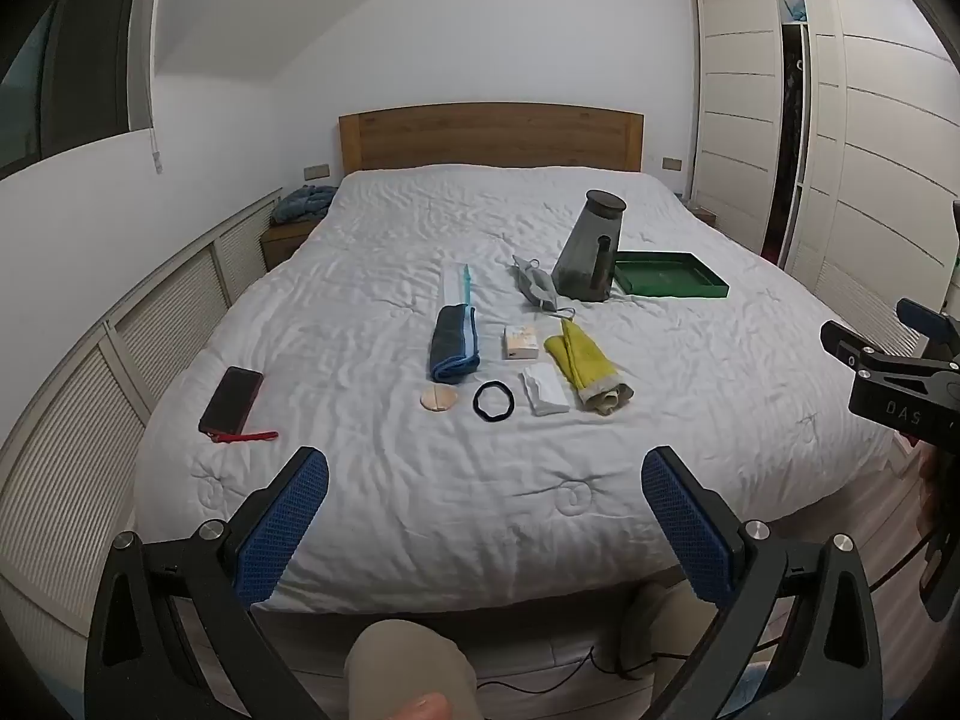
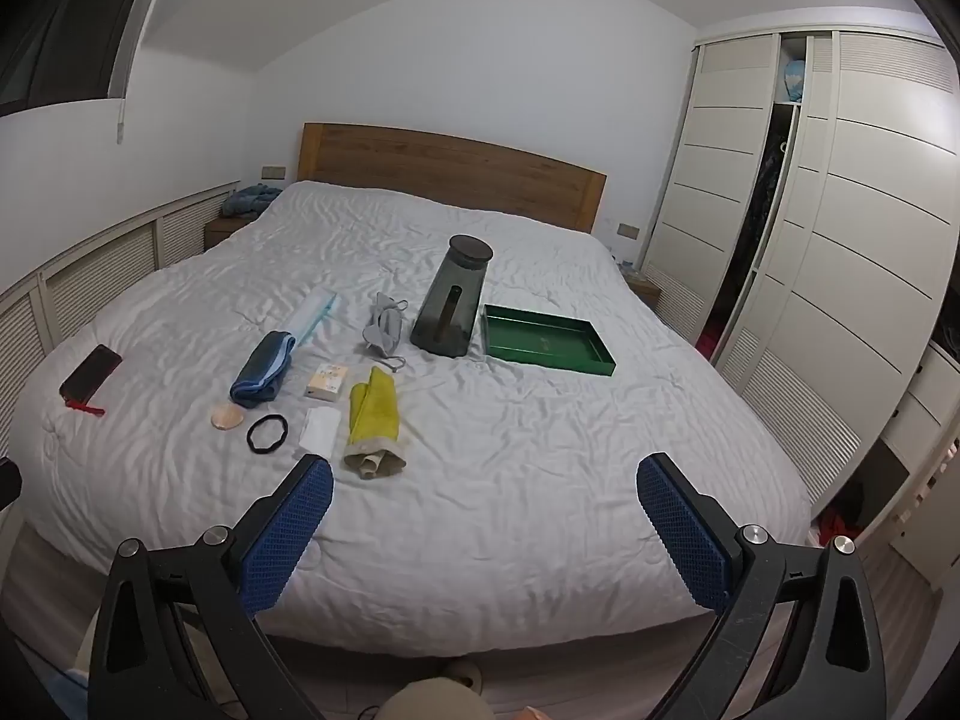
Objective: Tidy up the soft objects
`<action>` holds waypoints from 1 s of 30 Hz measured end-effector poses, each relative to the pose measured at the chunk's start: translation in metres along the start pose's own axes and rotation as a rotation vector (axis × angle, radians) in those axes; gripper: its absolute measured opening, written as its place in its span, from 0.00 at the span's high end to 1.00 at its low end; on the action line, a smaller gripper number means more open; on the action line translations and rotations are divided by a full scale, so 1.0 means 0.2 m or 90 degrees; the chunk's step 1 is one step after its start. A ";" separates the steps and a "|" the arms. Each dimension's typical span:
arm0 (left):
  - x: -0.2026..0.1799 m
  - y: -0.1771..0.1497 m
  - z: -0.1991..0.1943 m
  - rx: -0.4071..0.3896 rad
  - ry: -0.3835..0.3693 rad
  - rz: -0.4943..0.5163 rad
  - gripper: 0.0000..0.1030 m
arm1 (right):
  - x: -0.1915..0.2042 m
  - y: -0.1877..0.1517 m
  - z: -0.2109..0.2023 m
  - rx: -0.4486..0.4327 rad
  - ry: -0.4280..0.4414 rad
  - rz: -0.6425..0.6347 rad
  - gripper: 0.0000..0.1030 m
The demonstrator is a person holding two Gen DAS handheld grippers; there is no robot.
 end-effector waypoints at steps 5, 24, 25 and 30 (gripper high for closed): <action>0.00 0.00 0.01 0.002 0.001 0.001 0.01 | 0.00 0.00 0.00 0.001 0.001 0.001 0.00; 0.02 -0.04 0.03 0.009 -0.004 0.000 0.01 | 0.00 0.01 0.00 0.004 0.001 0.001 0.00; 0.01 -0.04 0.03 0.011 -0.005 0.000 0.01 | 0.00 0.01 0.00 0.004 0.001 0.001 0.00; 0.02 -0.05 0.04 0.012 -0.005 0.000 0.01 | 0.00 0.00 0.02 0.005 0.002 0.001 0.00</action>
Point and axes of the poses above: each gripper's, at about its wrist camera, not at the fingertips, and z roughly the way its jaws point, x to its left, y to its top, the point moved 6 cm from there along z, roughly the way its jaws point, and after that the axes turned 3 degrees about z, right-handed, at the moved point
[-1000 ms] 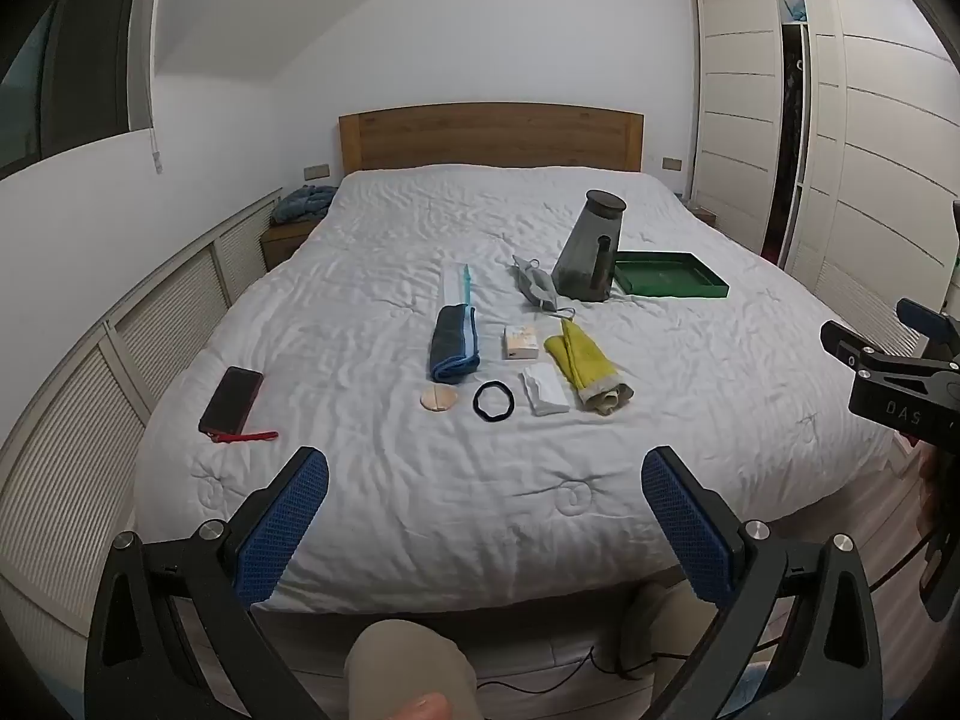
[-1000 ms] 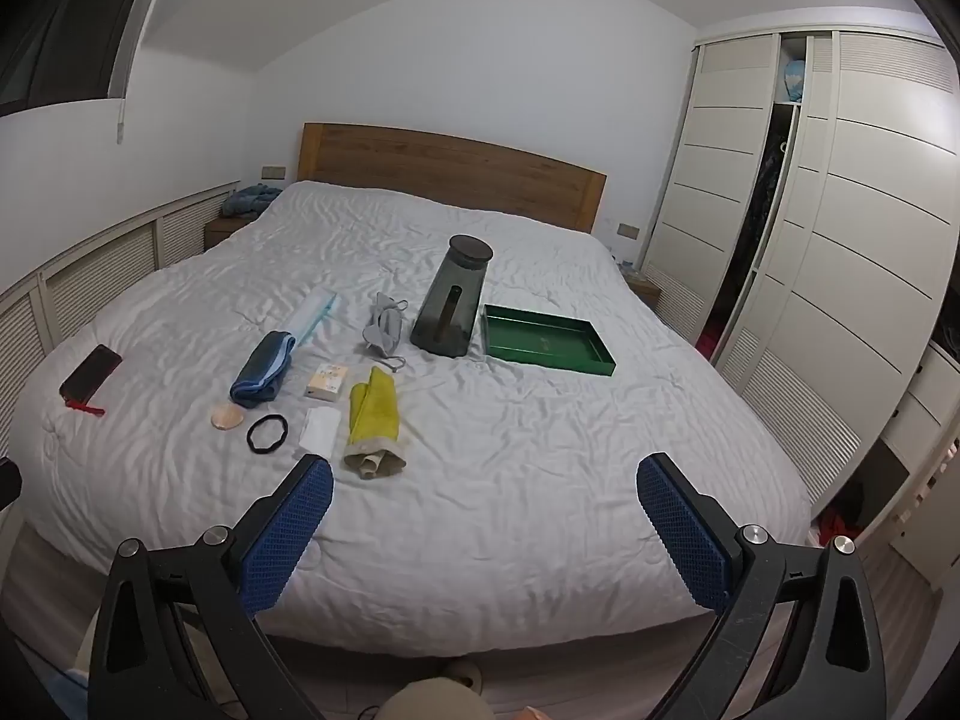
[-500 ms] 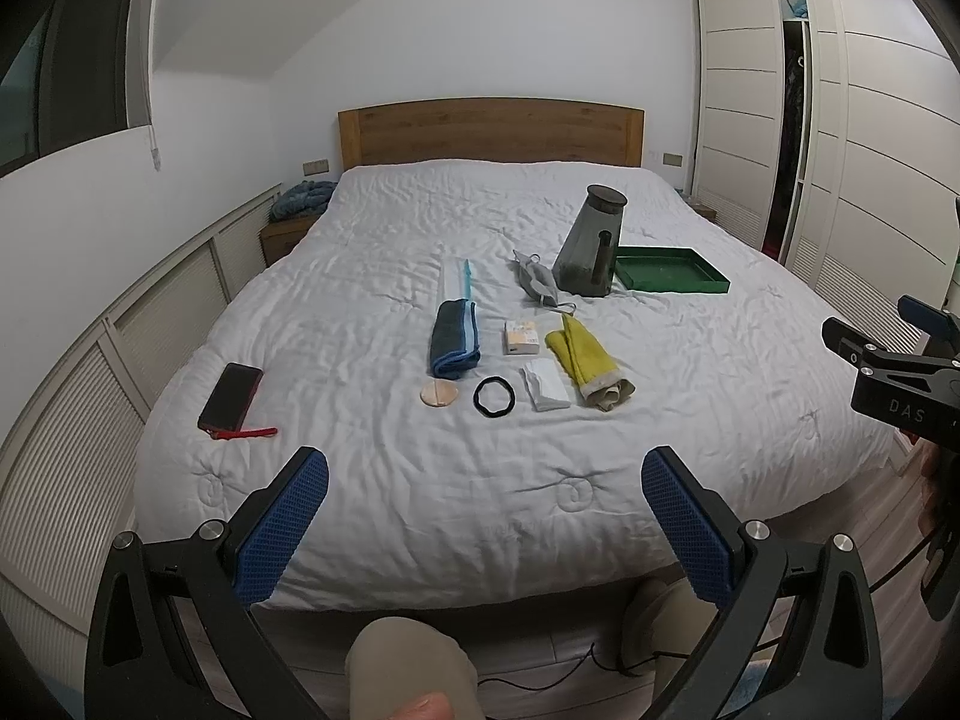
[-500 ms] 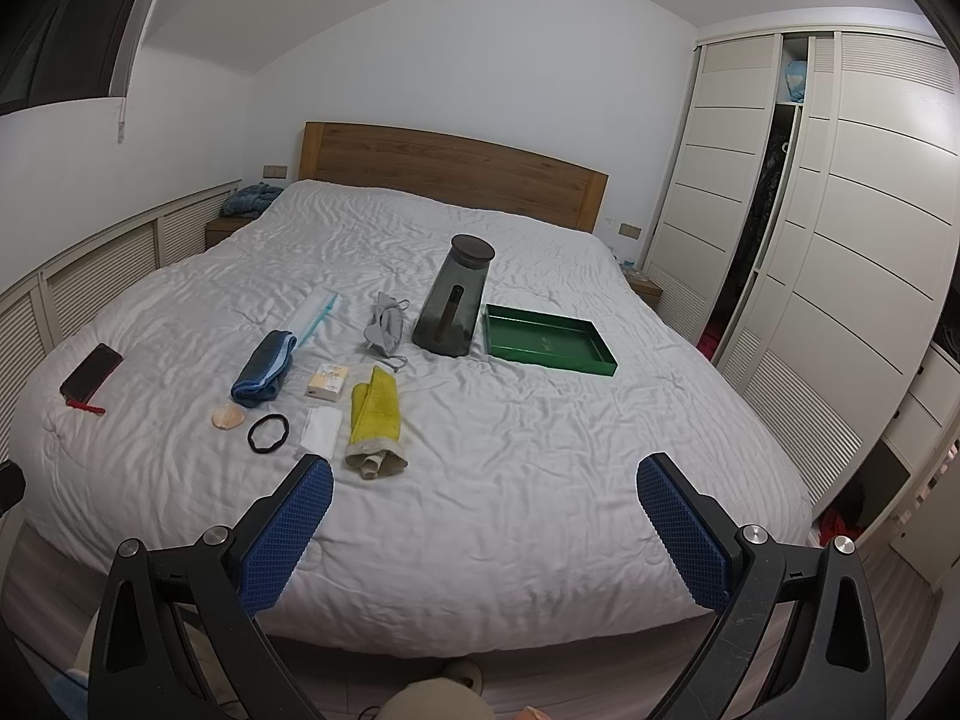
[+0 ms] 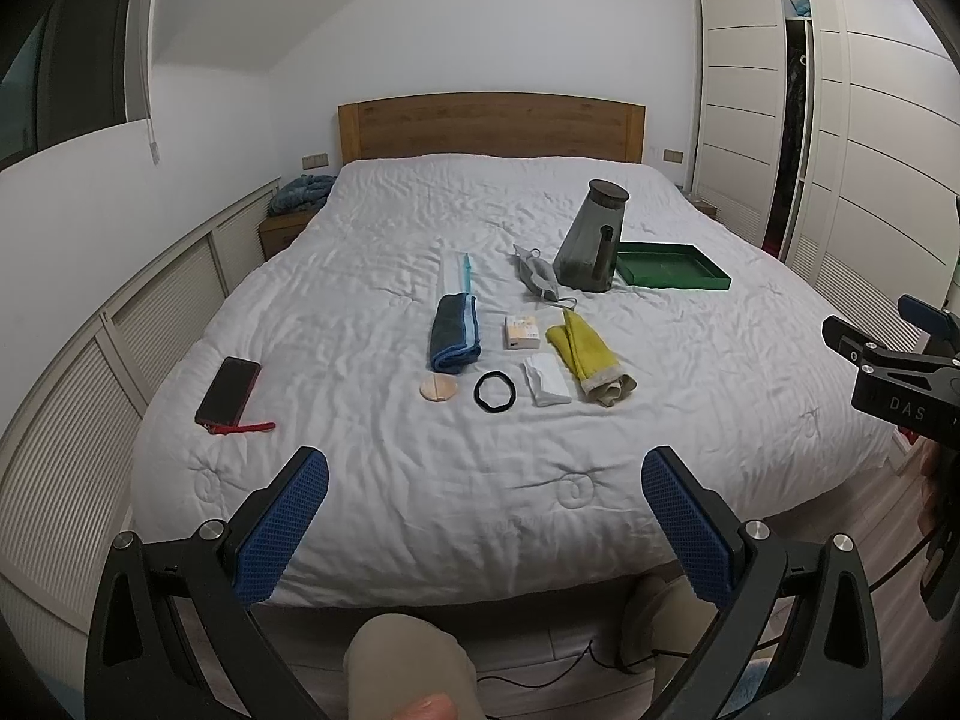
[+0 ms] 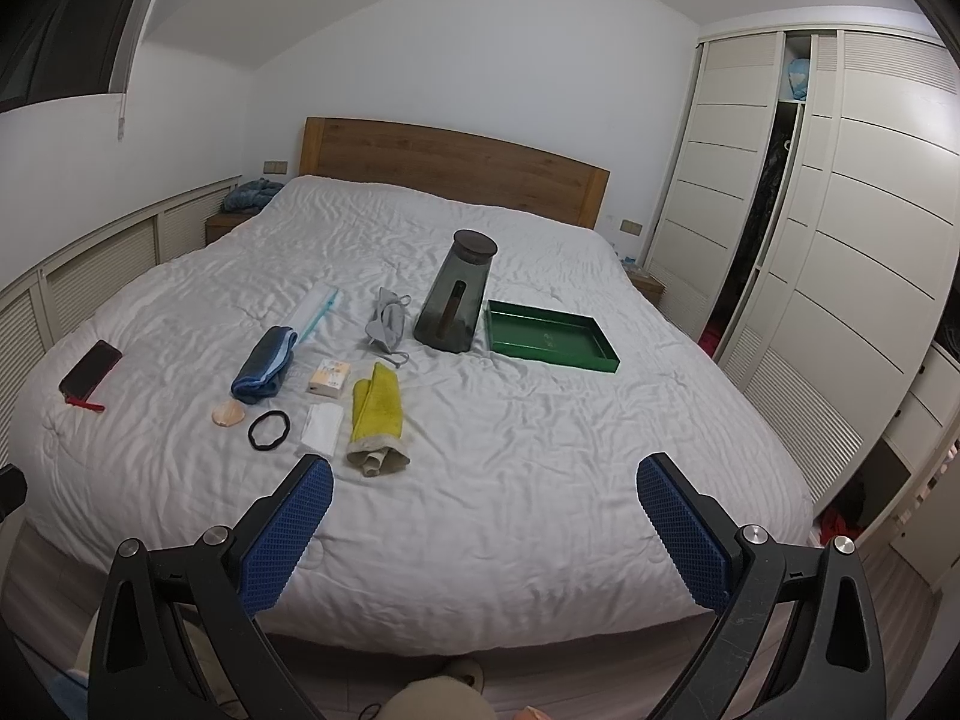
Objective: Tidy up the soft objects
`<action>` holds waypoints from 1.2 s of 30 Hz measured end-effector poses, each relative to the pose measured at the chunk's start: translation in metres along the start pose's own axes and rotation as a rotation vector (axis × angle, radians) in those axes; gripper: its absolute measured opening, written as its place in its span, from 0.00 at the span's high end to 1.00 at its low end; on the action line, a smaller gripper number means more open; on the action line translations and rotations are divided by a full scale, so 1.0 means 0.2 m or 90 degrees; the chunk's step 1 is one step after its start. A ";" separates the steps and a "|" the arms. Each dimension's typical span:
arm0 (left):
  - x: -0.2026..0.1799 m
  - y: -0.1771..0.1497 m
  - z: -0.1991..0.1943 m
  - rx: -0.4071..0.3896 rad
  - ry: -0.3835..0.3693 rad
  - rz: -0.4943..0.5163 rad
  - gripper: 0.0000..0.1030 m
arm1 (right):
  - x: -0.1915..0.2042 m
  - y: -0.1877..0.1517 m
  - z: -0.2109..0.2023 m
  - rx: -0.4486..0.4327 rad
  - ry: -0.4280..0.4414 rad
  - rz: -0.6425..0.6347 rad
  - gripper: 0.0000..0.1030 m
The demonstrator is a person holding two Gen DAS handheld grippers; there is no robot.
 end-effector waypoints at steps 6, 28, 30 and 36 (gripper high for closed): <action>0.00 0.00 0.01 0.003 0.000 0.000 0.01 | 0.00 0.00 0.00 0.002 0.000 0.001 0.00; 0.00 0.01 0.01 0.006 0.000 -0.001 0.01 | 0.01 -0.01 0.02 0.003 -0.001 -0.001 0.00; 0.00 -0.01 0.01 0.007 -0.001 -0.001 0.01 | 0.02 -0.02 0.03 0.004 0.000 -0.004 0.00; 0.00 -0.01 0.01 0.007 0.000 -0.002 0.01 | 0.03 0.00 0.03 0.004 0.003 -0.009 0.00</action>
Point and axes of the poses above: each gripper's, at about its wrist camera, not at the fingertips, and z roughly the way its jaws point, x to its left, y to its top, the point moved 6 cm from there along z, roughly the way its jaws point, and after that the axes turned 3 degrees about z, right-handed, at the moved point
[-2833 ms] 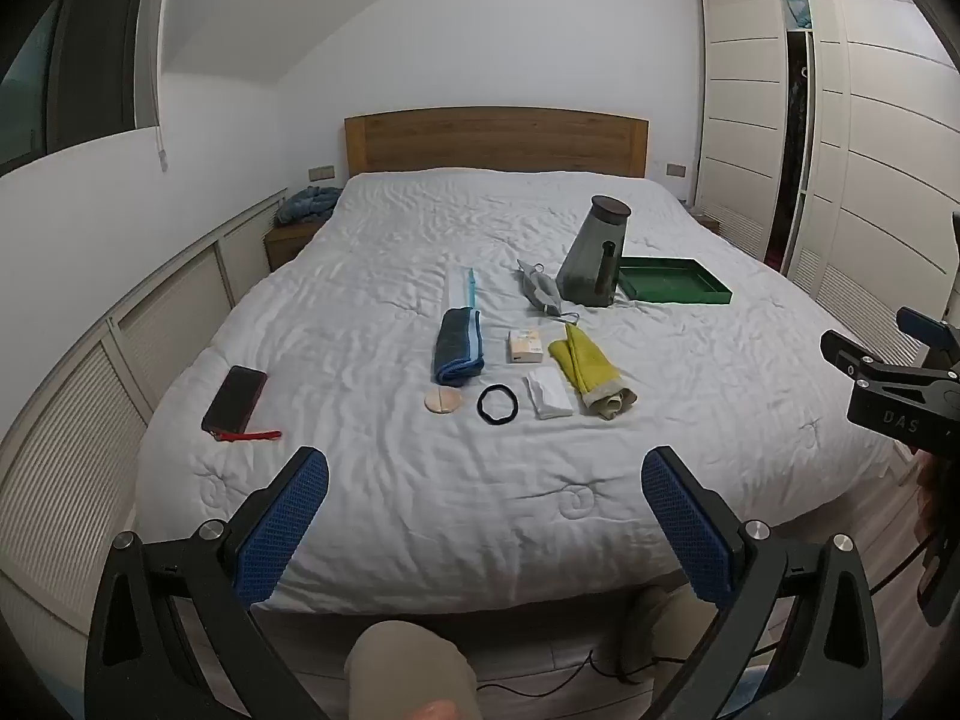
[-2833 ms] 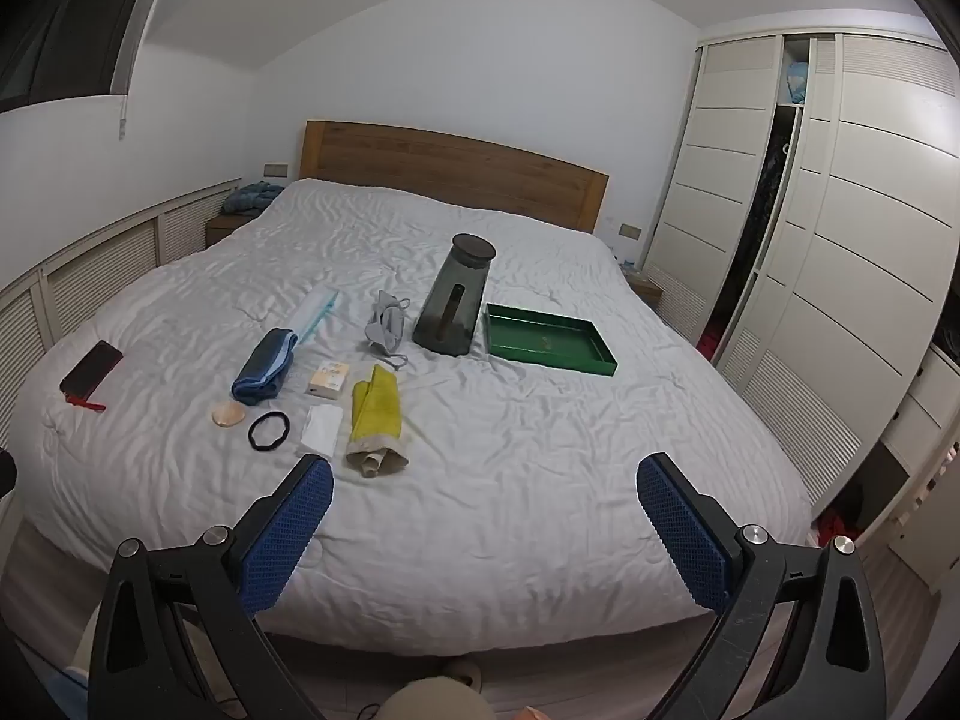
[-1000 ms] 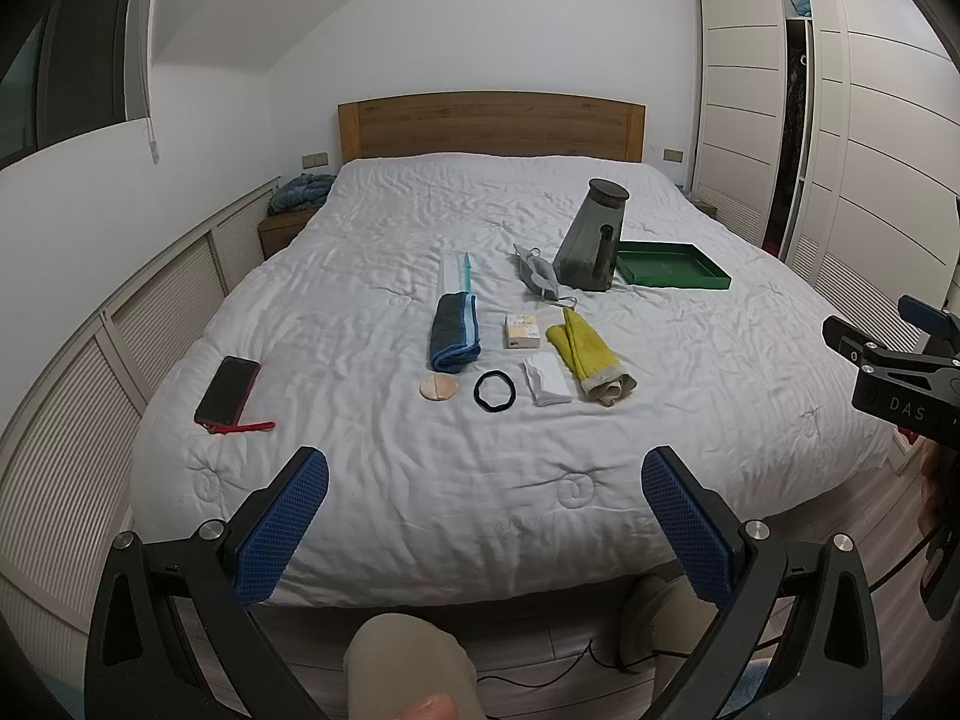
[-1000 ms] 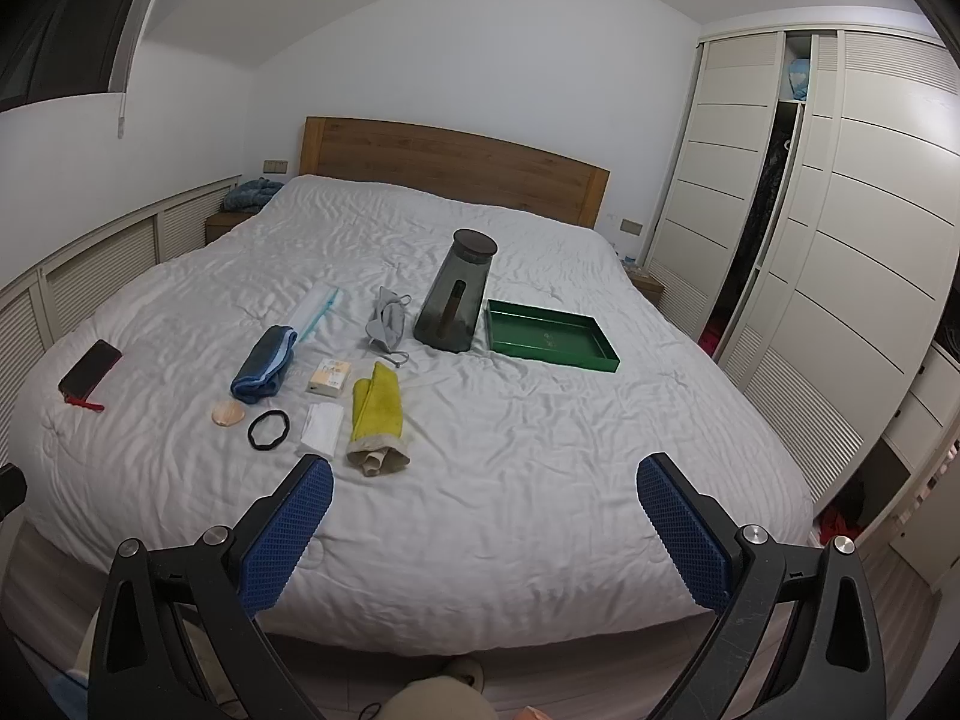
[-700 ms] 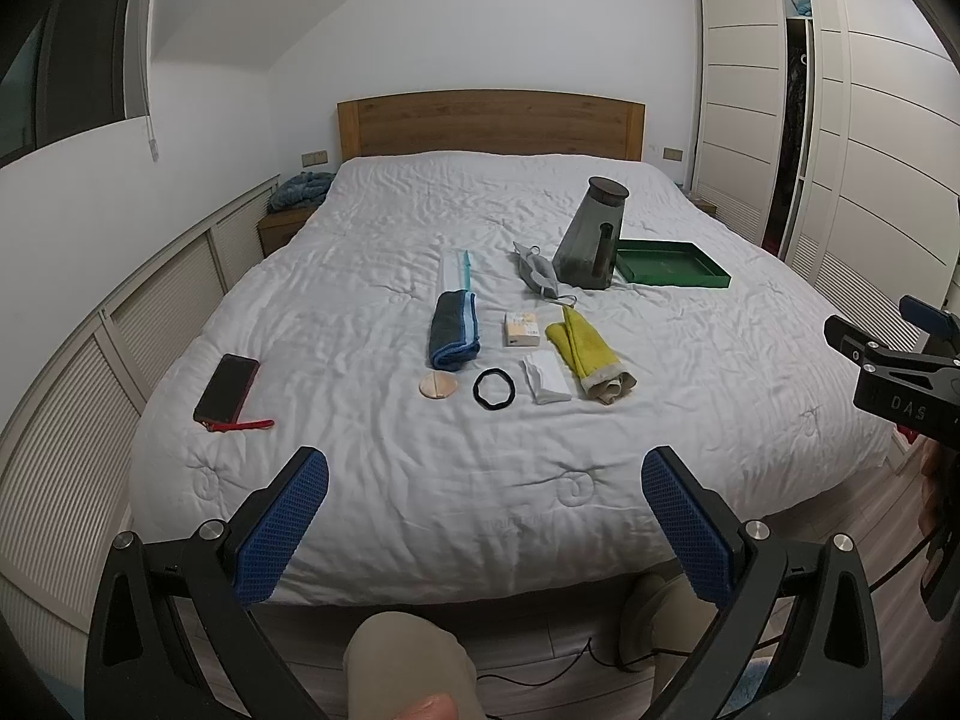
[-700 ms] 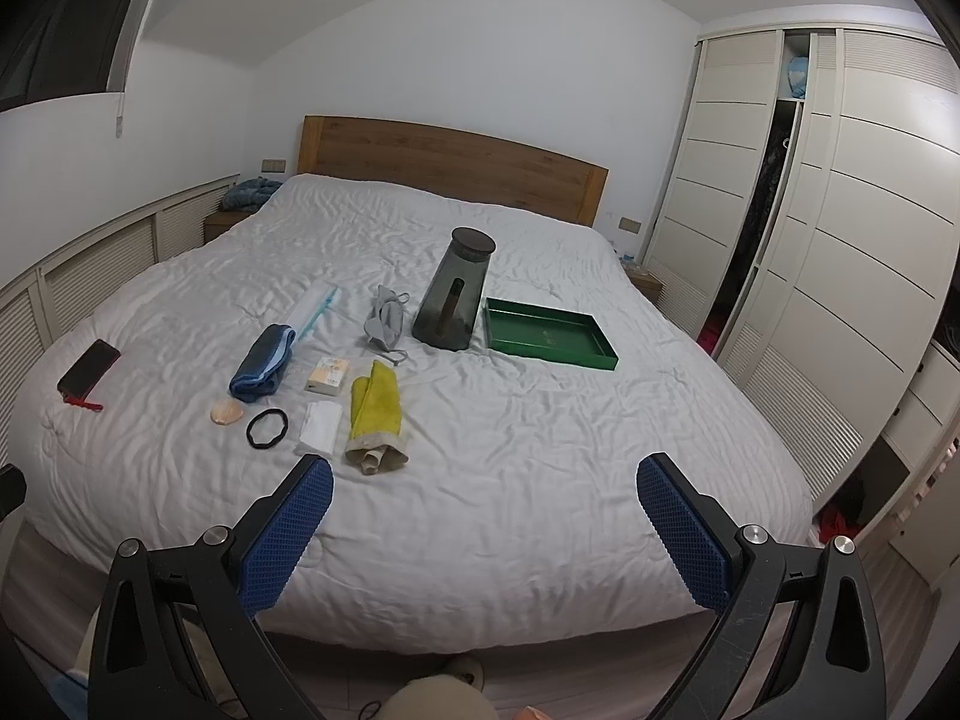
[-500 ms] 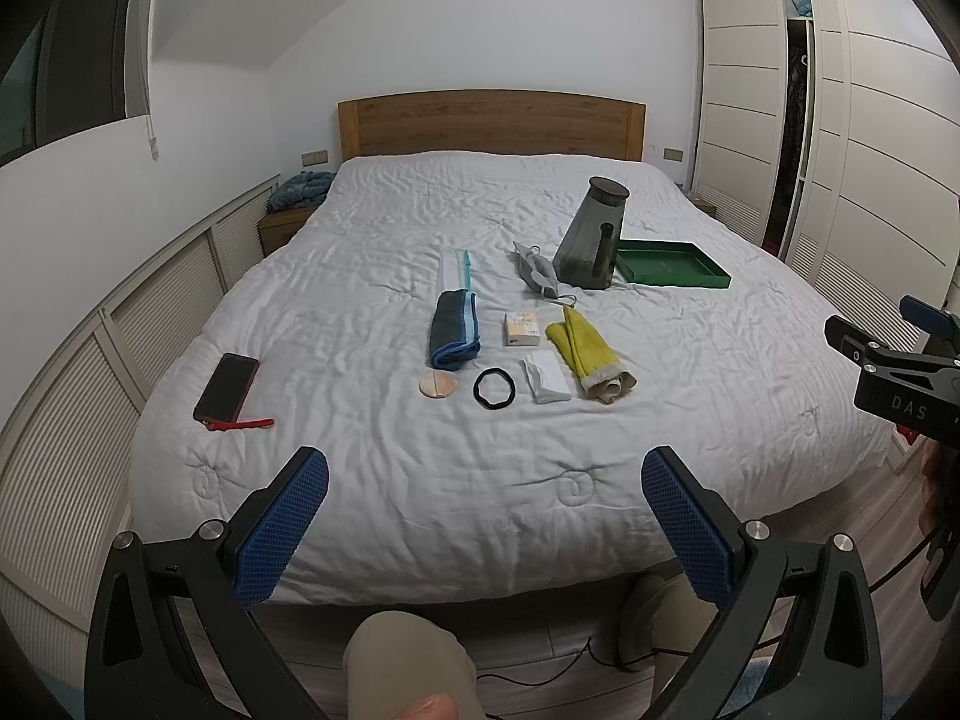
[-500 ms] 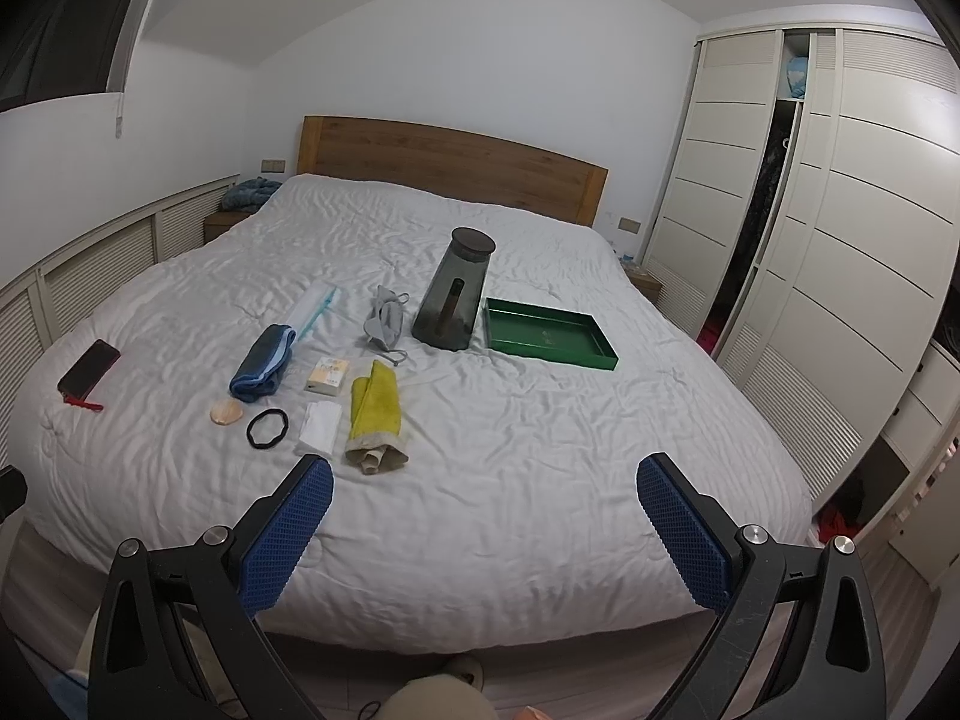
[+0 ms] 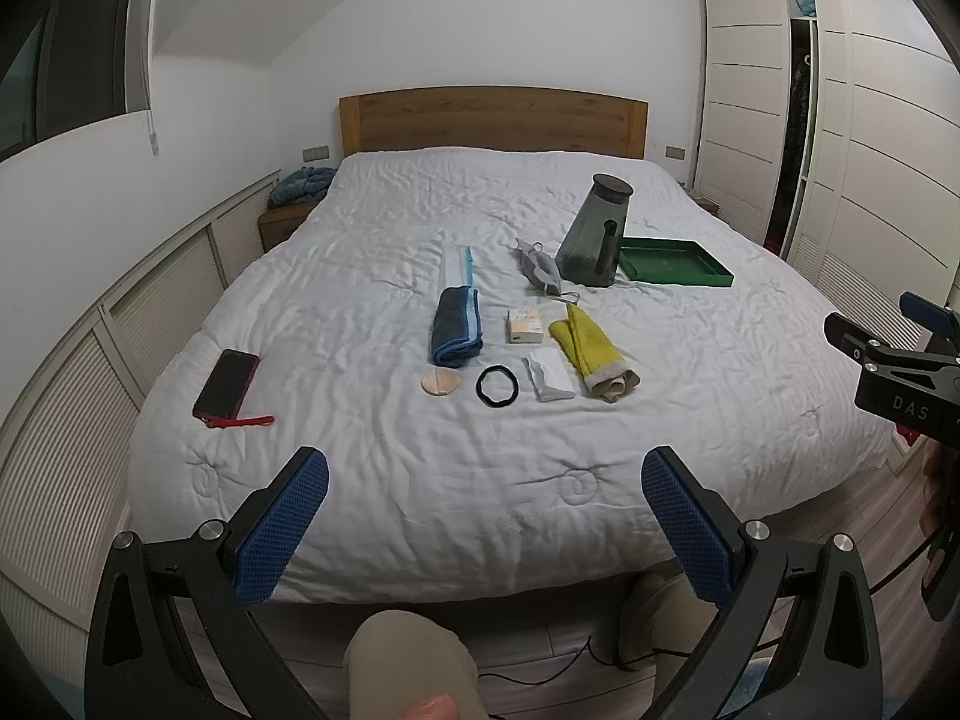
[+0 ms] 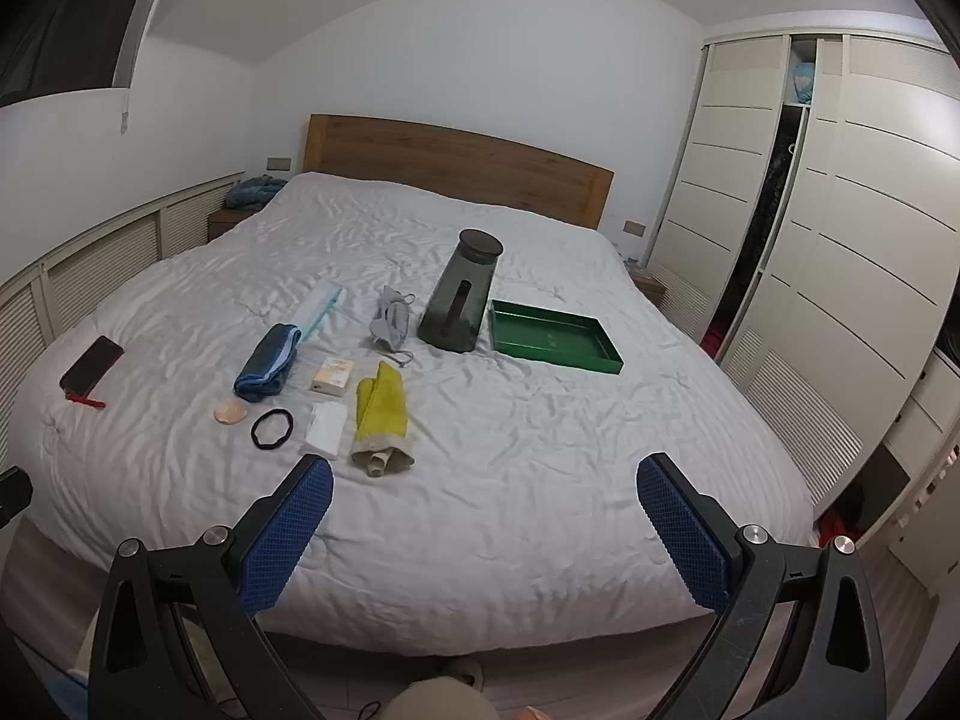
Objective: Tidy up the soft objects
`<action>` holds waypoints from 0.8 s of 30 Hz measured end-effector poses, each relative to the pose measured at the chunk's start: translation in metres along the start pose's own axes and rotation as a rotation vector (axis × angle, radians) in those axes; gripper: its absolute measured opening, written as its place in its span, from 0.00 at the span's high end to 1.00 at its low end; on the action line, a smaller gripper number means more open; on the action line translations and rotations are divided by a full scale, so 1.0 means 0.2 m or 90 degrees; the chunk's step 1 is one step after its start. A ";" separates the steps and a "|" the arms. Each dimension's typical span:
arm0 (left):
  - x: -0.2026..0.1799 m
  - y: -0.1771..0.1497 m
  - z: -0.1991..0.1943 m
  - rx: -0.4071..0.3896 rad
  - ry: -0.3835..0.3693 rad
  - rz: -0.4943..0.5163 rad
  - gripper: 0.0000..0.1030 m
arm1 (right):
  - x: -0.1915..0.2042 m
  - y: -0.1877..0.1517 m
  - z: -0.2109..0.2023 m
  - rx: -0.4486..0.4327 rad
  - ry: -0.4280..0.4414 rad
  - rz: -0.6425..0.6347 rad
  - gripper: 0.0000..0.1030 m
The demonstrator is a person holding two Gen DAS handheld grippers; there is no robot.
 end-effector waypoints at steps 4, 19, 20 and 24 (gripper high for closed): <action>0.00 -0.02 0.03 0.006 0.000 -0.003 0.01 | 0.01 0.01 0.02 0.003 0.001 -0.003 0.00; 0.10 0.20 0.37 0.040 0.016 -0.009 0.01 | 0.15 0.18 0.37 0.033 0.020 -0.027 0.00; 0.11 0.24 0.43 0.040 0.024 -0.007 0.01 | 0.16 0.21 0.43 0.035 0.023 -0.028 0.00; 0.15 0.38 0.69 0.047 0.036 0.003 0.01 | 0.22 0.32 0.71 0.048 0.033 -0.025 0.00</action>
Point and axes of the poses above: each gripper's, at about its wrist camera, not at the fingertips, and z roughly the way its jaws point, x to its left, y to its top, the point moved 6 cm from there along z, roughly the way its jaws point, and after that the axes turned 3 degrees about z, right-handed, at the moved point
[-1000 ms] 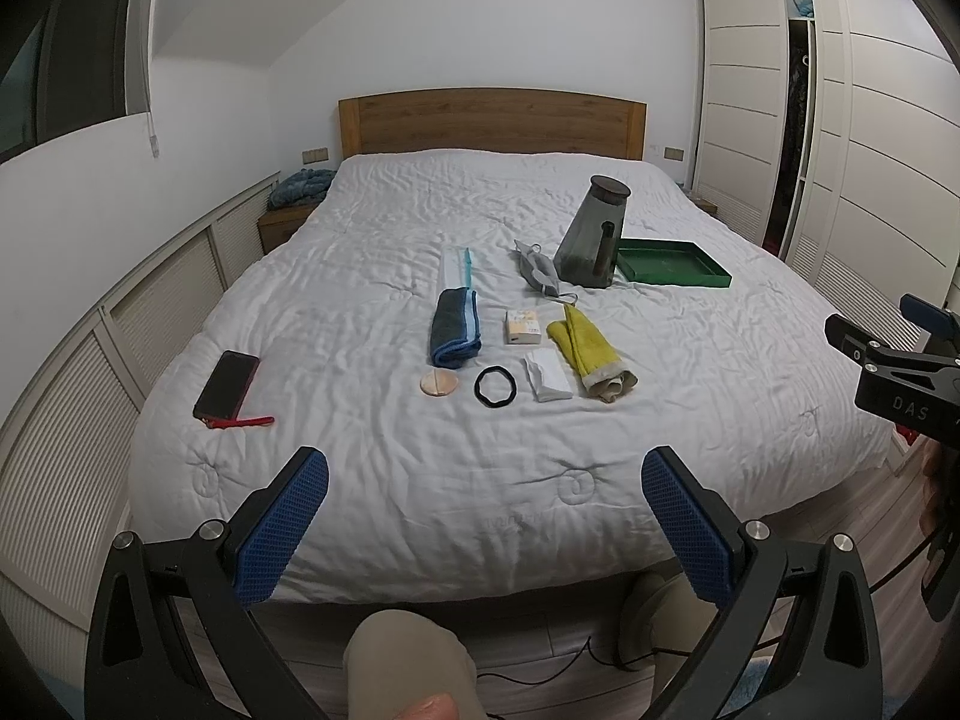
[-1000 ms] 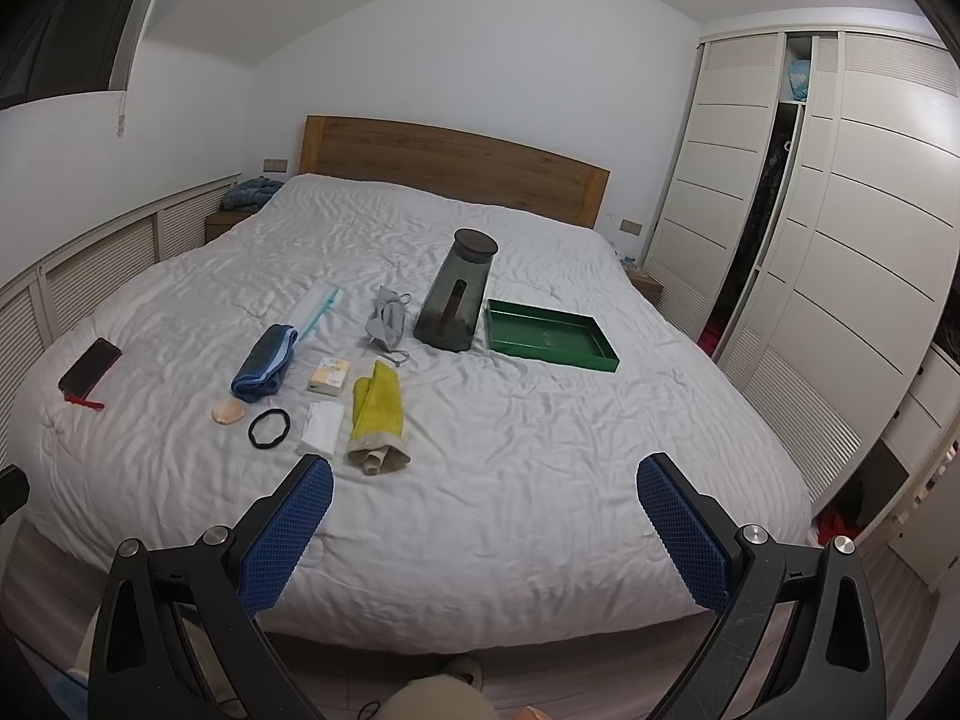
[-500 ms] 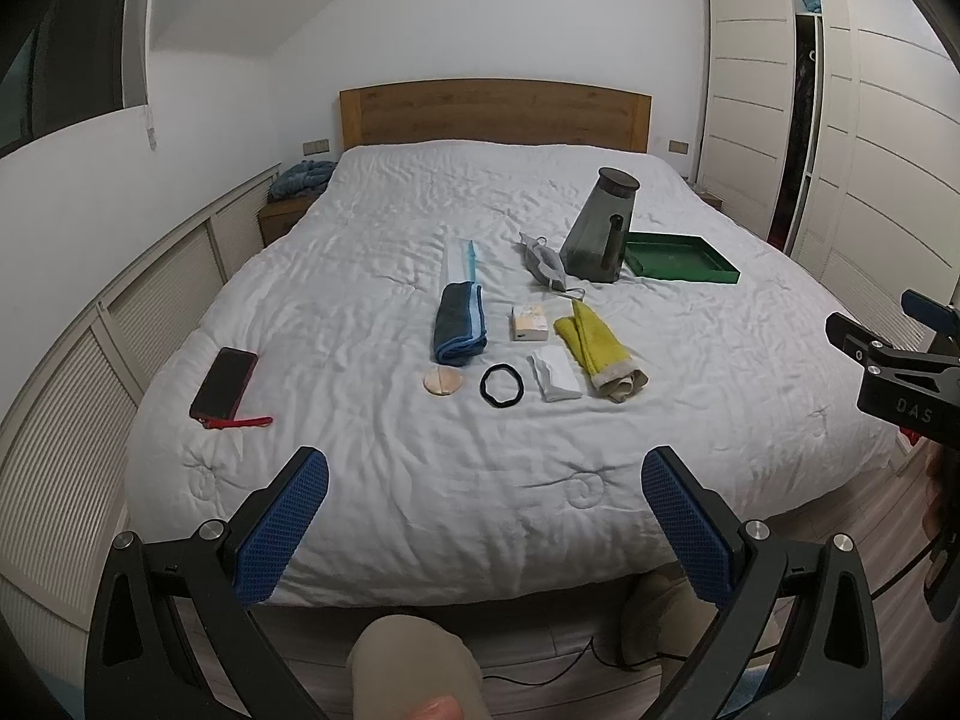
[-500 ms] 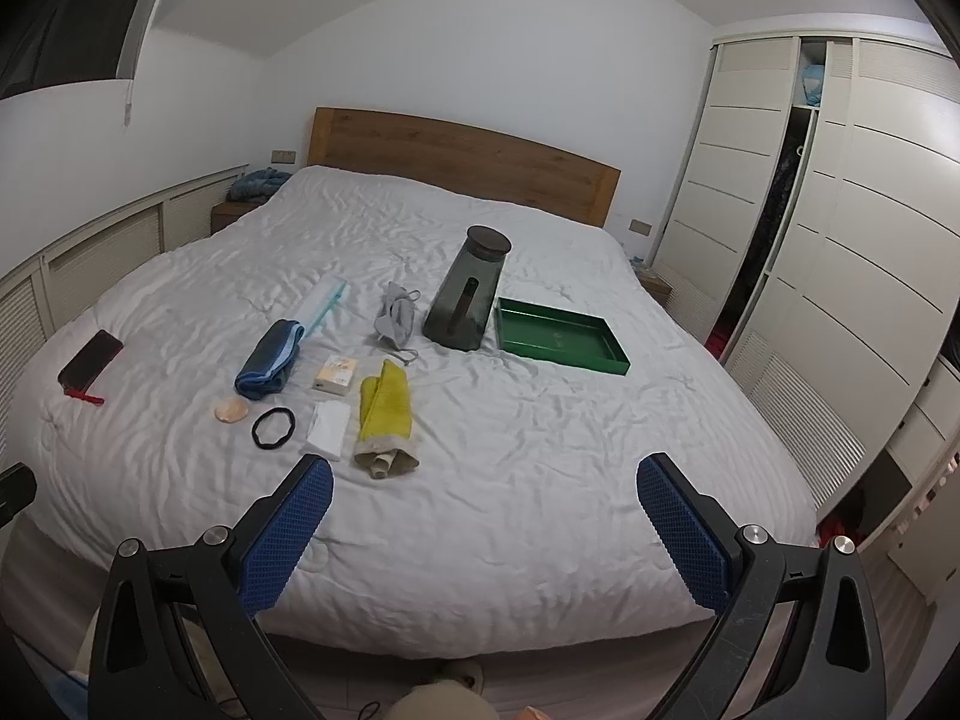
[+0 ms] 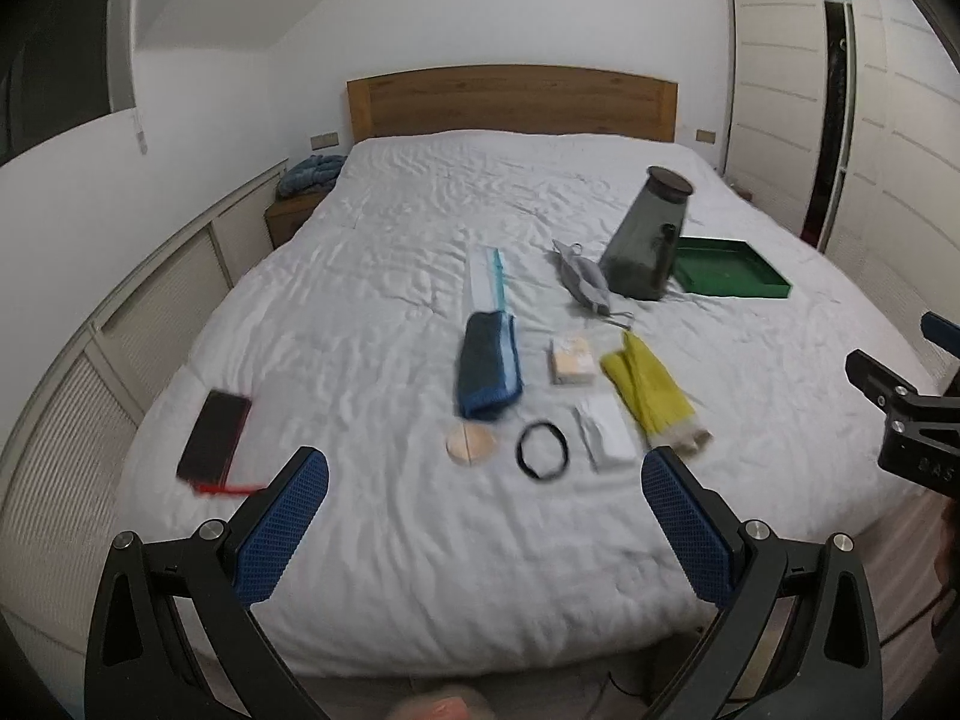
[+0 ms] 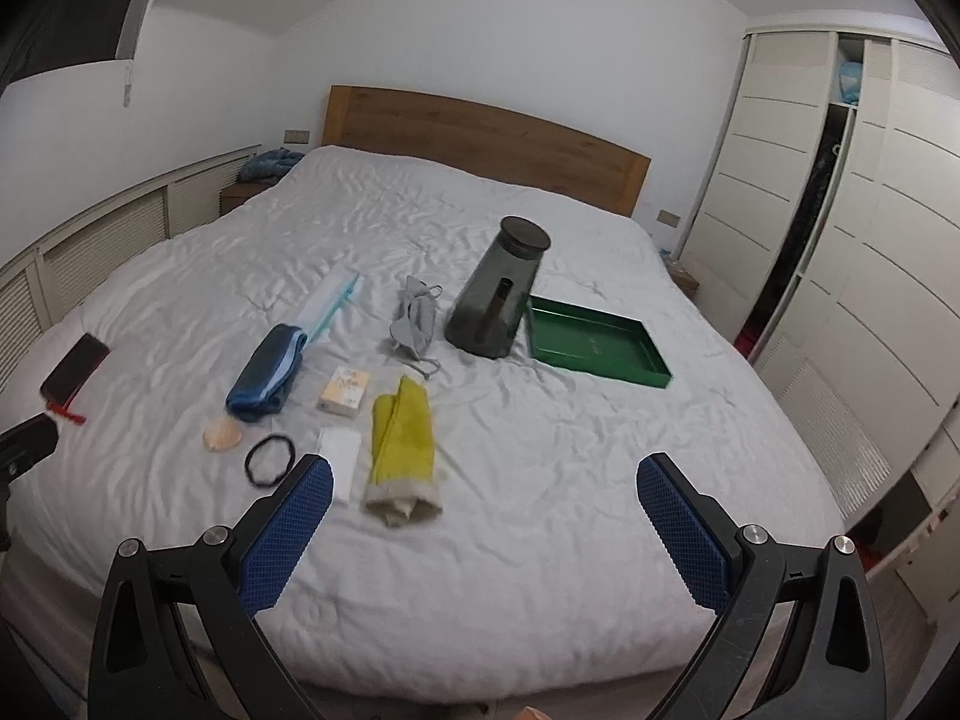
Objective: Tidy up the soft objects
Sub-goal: 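Grasp the clear zip bag with the left tool while the right tool grasps the grey mesh cloth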
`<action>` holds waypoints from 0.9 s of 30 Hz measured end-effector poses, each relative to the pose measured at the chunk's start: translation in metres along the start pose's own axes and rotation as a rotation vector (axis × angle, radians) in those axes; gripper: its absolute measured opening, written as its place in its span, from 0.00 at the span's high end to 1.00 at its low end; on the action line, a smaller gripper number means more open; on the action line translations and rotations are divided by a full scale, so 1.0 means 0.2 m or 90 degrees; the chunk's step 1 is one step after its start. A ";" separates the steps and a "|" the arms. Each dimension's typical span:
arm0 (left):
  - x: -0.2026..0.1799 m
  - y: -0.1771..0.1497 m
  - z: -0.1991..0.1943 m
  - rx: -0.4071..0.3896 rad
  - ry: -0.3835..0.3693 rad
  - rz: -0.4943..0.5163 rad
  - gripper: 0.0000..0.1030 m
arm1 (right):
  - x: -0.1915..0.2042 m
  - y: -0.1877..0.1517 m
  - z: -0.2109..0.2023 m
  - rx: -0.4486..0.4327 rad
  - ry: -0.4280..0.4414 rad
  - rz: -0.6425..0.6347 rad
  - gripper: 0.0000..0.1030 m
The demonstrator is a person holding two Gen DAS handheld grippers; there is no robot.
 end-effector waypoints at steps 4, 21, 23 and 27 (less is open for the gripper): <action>0.02 0.15 0.32 0.027 -0.005 0.005 0.01 | 0.05 0.11 0.32 0.027 0.016 0.004 0.00; 0.04 0.69 1.96 0.146 -0.007 -0.009 0.01 | 0.22 0.52 2.13 0.129 0.050 0.017 0.00; 0.05 0.72 2.10 0.170 -0.005 -0.020 0.01 | 0.24 0.55 2.31 0.144 0.053 0.024 0.00; 0.06 0.76 2.32 0.221 -0.002 -0.023 0.01 | 0.29 0.61 2.57 0.176 0.077 0.036 0.00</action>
Point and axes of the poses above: each gripper's, at about its wrist camera, not at the fingertips, and z roughly the way its jaws point, x to its left, y to its top, the point moved 6 cm from there along z, roughly the way its jaws point, and after that the axes turned 3 degrees about z, right-handed, at the moved point
